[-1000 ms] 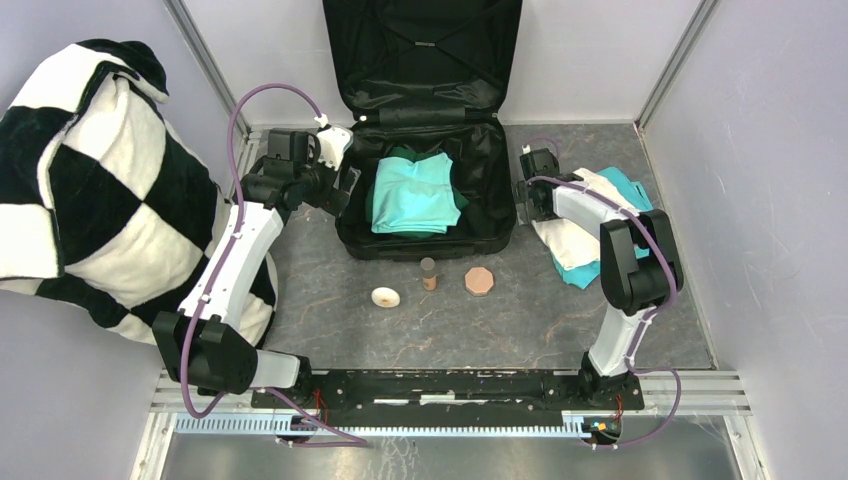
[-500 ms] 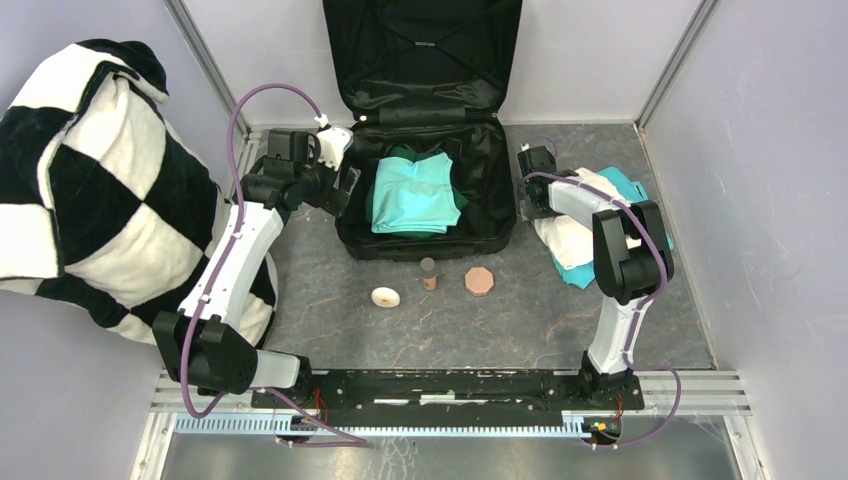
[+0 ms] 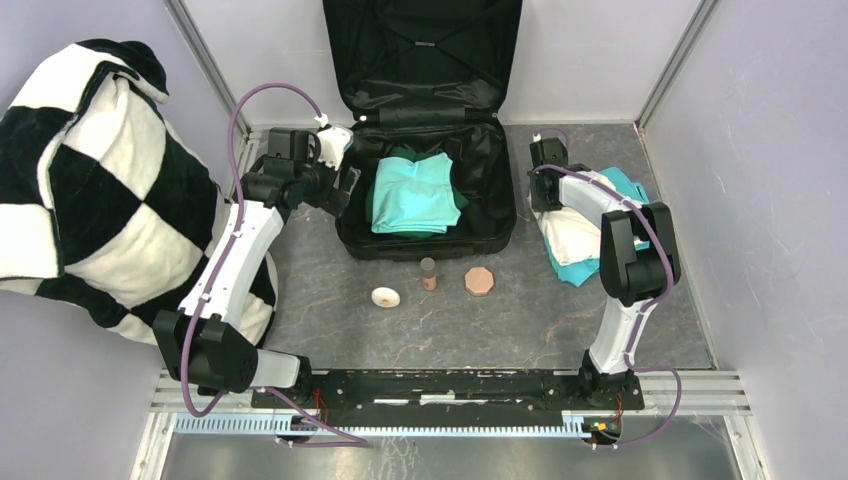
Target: Pack the luggage
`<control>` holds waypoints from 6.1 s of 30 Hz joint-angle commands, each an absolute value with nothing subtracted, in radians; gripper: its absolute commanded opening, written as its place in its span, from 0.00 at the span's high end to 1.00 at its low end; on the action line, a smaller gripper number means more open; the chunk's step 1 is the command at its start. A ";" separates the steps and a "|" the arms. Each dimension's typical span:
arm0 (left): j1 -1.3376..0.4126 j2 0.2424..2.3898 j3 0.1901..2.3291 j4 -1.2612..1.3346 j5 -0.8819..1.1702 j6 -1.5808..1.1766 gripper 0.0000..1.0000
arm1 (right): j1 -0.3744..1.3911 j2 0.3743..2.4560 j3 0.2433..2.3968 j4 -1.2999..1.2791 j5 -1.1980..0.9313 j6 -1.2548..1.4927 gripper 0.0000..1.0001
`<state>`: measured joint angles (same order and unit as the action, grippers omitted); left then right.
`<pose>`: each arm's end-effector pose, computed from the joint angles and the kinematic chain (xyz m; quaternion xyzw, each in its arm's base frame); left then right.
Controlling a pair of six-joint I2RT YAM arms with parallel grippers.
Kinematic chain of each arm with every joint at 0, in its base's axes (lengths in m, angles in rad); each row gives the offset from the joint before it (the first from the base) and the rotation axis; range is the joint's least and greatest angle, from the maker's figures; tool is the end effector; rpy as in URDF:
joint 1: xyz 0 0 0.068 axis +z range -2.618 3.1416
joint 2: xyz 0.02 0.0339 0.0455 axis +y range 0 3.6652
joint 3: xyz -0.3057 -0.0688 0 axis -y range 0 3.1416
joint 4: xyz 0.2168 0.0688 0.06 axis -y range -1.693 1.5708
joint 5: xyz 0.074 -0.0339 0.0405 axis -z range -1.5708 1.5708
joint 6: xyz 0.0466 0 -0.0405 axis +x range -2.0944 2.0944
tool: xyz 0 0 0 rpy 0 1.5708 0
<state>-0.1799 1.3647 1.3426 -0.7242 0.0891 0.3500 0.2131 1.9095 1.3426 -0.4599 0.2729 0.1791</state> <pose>0.2589 -0.0513 0.3862 0.2569 0.8787 -0.0067 0.4023 0.3919 0.0719 0.2343 0.0203 0.9548 -0.0767 0.2866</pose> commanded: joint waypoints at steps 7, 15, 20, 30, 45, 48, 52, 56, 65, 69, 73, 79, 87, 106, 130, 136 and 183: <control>-0.179 1.365 1.400 -0.738 0.105 0.328 0.00 | 0.220 1.851 1.337 -0.413 0.183 0.231 0.35; -0.179 1.375 1.419 -0.748 0.103 0.328 0.00 | 0.227 1.899 1.332 -0.408 0.205 0.234 0.44; -0.179 1.375 1.423 -0.750 0.098 0.328 0.00 | 0.218 1.913 1.347 -0.418 0.247 0.241 0.68; -0.179 1.375 1.425 -0.754 0.097 0.329 0.00 | 0.073 1.757 1.297 -0.306 -0.089 0.365 1.00; -0.179 1.384 1.450 -0.770 0.120 0.312 0.00 | 0.043 1.550 1.306 -0.111 -0.365 0.653 1.00; -0.179 1.383 1.450 -0.770 0.121 0.308 0.00 | 0.108 1.562 1.312 -0.089 -0.336 0.704 1.00; -0.179 1.376 1.450 -0.771 0.121 0.306 0.00 | 0.219 1.610 1.354 -0.058 -0.283 0.774 1.00; -0.179 1.371 1.446 -0.771 0.117 0.306 0.00 | 0.343 1.688 1.453 -0.047 -0.249 0.817 1.00; -0.179 1.361 1.436 -0.771 0.114 0.310 0.00 | 0.526 1.891 1.674 -0.058 -0.207 0.900 1.00; -0.179 1.357 1.432 -0.770 0.112 0.318 0.00 | 0.569 1.961 1.726 -0.059 -0.164 0.948 1.00; -0.179 1.352 1.423 -0.770 0.110 0.323 0.00 | 0.599 2.015 1.729 -0.039 -0.114 1.038 1.00; -0.179 1.353 1.412 -0.770 0.115 0.325 0.00 | 0.687 2.118 1.840 -0.079 0.033 1.150 1.00; -0.179 1.351 1.389 -0.770 0.126 0.325 0.00 | 0.735 2.202 1.984 -0.102 0.201 1.280 1.00; -0.181 1.394 1.351 -0.754 0.176 0.310 0.00 | 0.718 2.324 2.069 -0.112 0.122 1.197 0.35; -0.346 1.710 1.477 -0.593 0.138 0.227 0.00 | 0.578 2.127 1.463 -0.071 -0.375 0.755 0.63; -0.372 1.784 1.501 -0.545 0.105 0.252 0.00 | 0.542 2.091 1.562 -0.150 -0.395 0.695 0.47; -0.390 1.502 1.677 -0.839 -0.066 0.332 0.00 | 0.185 2.084 1.403 -0.445 0.450 0.293 0.24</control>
<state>-0.3923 1.5307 1.6703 -0.8436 -0.0937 0.3202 0.1982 2.0613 1.4456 -0.4210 0.4236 0.2905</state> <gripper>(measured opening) 0.993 0.815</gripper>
